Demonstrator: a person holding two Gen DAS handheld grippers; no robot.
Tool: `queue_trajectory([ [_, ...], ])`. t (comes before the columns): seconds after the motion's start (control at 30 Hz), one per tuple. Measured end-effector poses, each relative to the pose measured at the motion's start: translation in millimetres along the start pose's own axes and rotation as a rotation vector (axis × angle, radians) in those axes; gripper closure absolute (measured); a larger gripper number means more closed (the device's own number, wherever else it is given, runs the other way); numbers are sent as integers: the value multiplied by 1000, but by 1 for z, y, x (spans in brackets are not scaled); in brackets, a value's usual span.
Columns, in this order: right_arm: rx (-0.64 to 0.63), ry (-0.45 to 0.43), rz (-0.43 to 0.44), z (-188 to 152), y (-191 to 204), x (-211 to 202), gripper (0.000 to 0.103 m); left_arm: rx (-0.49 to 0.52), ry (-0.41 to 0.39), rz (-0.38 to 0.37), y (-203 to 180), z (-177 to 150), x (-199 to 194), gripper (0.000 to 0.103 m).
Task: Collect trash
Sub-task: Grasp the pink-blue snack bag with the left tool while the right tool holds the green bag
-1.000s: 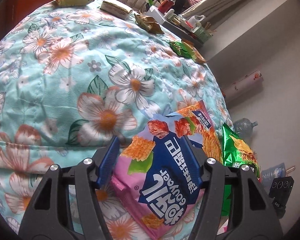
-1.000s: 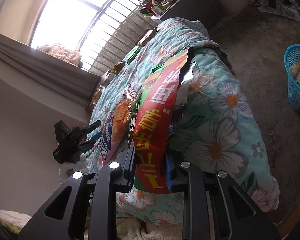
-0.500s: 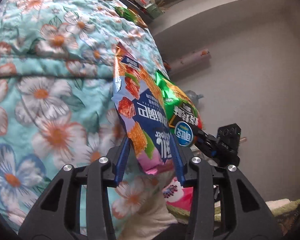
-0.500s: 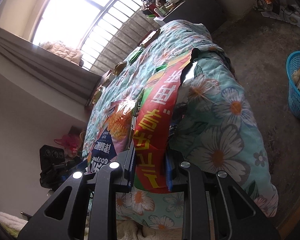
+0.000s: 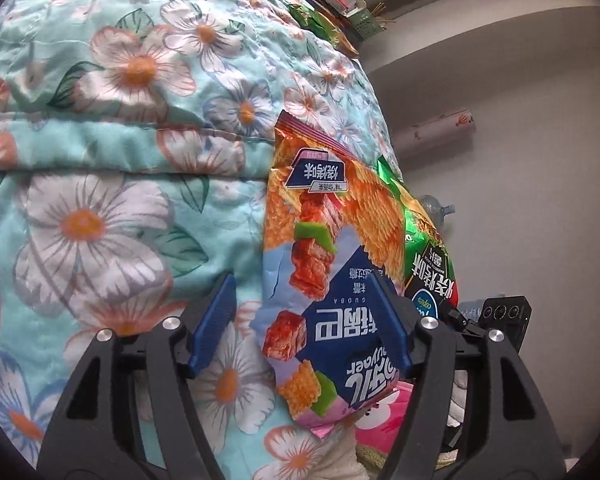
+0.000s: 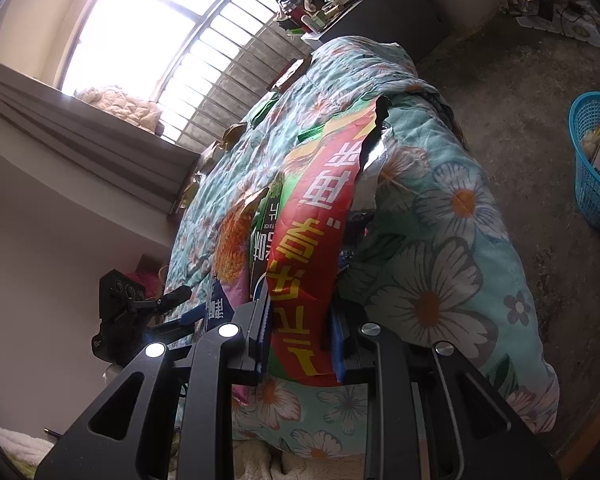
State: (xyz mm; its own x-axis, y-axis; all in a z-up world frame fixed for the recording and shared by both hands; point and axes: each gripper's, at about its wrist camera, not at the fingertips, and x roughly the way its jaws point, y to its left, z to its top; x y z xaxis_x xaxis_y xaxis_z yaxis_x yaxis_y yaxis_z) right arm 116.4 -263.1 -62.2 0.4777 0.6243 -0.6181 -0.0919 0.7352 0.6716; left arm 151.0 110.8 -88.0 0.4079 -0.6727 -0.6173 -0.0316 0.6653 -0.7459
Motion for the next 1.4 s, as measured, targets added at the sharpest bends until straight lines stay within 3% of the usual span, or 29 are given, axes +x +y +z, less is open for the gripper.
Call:
queue_trajectory([
  [0.17,5,1,-2,0,0,1,79,-6,38,-51,-3,8,6,33],
  [0.33,1,2,-5,0,1,2,79,-121,86,-328,12,2,6,33],
  [0.43,0,4,-8,1,2,3,79,-132,97,-402,11,-2,7,34],
  [0.7,-18,5,-20,0,10,7,79,-61,123,-301,-7,-11,22,52],
  [0.9,-55,6,-62,-1,24,10,79,-54,122,-410,-19,-22,24,54],
  [1.1,-101,16,-86,-5,38,17,79,-34,71,-493,-33,-28,14,54],
  [1.2,-114,22,-84,-7,44,21,79,17,52,-461,-48,-28,14,55],
  [1.4,-118,18,-86,-6,46,21,79,63,20,-406,-57,-27,10,89],
])
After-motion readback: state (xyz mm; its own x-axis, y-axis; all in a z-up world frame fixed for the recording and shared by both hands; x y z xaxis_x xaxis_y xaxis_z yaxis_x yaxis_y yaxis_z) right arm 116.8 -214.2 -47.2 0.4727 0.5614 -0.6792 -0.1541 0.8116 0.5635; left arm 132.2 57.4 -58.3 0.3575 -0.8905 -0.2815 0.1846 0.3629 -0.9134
